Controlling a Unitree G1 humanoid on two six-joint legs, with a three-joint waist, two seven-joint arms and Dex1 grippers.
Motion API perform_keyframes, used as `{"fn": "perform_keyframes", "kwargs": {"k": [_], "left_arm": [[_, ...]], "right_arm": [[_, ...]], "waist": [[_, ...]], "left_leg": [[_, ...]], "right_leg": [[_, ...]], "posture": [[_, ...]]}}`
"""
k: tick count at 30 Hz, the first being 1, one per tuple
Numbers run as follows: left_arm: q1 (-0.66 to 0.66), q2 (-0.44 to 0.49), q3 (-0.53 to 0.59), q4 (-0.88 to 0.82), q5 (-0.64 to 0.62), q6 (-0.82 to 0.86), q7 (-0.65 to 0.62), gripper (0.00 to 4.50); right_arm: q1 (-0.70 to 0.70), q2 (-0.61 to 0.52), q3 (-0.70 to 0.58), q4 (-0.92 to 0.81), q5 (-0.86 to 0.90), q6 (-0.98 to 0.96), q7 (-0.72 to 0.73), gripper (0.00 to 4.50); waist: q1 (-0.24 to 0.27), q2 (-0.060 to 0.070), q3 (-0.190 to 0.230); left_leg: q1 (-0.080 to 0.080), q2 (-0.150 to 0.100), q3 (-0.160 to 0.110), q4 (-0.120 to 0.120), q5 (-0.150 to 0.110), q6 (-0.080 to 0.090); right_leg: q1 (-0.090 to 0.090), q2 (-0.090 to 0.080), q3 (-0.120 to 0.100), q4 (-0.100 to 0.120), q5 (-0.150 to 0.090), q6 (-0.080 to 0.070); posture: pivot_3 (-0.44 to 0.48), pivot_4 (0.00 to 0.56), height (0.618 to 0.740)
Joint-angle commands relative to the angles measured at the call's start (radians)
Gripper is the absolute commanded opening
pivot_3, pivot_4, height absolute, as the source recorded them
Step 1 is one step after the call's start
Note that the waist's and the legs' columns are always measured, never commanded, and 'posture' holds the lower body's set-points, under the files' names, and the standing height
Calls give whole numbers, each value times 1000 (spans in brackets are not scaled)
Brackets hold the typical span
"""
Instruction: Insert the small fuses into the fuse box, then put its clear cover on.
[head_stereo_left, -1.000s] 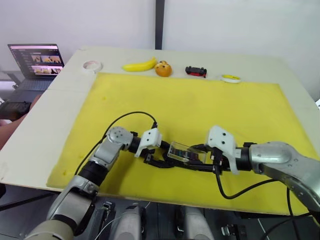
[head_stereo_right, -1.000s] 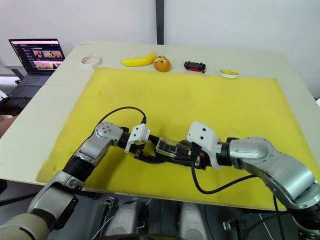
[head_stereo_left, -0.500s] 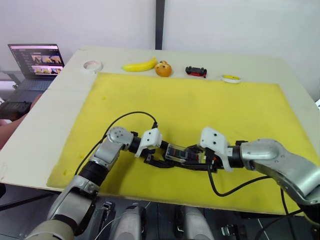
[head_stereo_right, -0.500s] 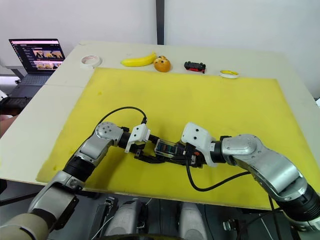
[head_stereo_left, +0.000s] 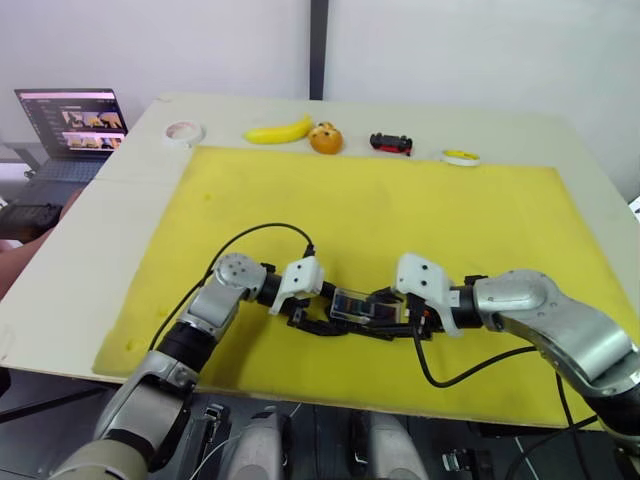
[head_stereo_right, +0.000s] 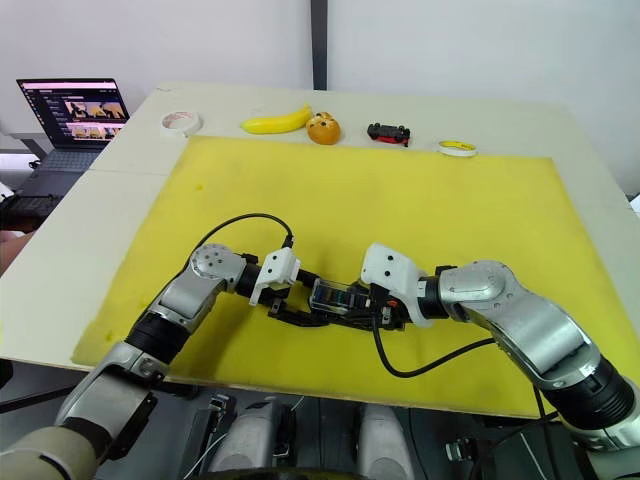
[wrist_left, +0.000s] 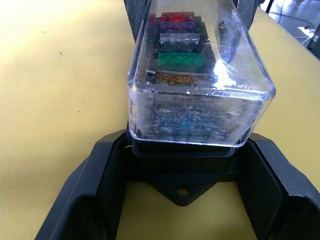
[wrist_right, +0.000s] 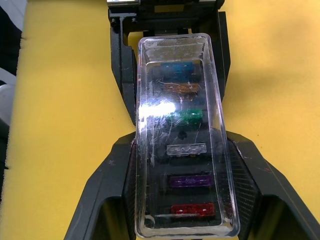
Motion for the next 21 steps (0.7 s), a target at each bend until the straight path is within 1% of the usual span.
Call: {"fn": "perform_keyframes", "kwargs": {"k": [1,4,15,21], "left_arm": [[4,-8,-15,-10,16,-3,3,2564],[5,-8,-15,-11,16,-3,3,2564],[14,-10,-16,-26,16,3,3,2564],[16,-13,-18,-29,16,3,4,2564]], "right_arm": [[8,6,30,19,-29,19,6,1724],[-1,10,37,23,-44,28,1,1724],[-5,7,-25,-32,20,104,21,1724],[-7,8,-29,-40,28,114,21,1724]], "waist": [[0,0,0],[0,0,0],[2,0,-1],[3,0,-1]], "left_leg": [[0,0,0,0,0,0],[0,0,0,0,0,0],[0,0,0,1,-1,2],[-1,0,0,1,-1,2]], "right_leg": [[0,0,0,0,0,0],[0,0,0,0,0,0],[0,0,0,0,0,0],[0,0,0,0,0,0]], "posture": [[0,150,737],[0,150,737],[0,150,737],[0,150,737]]}}
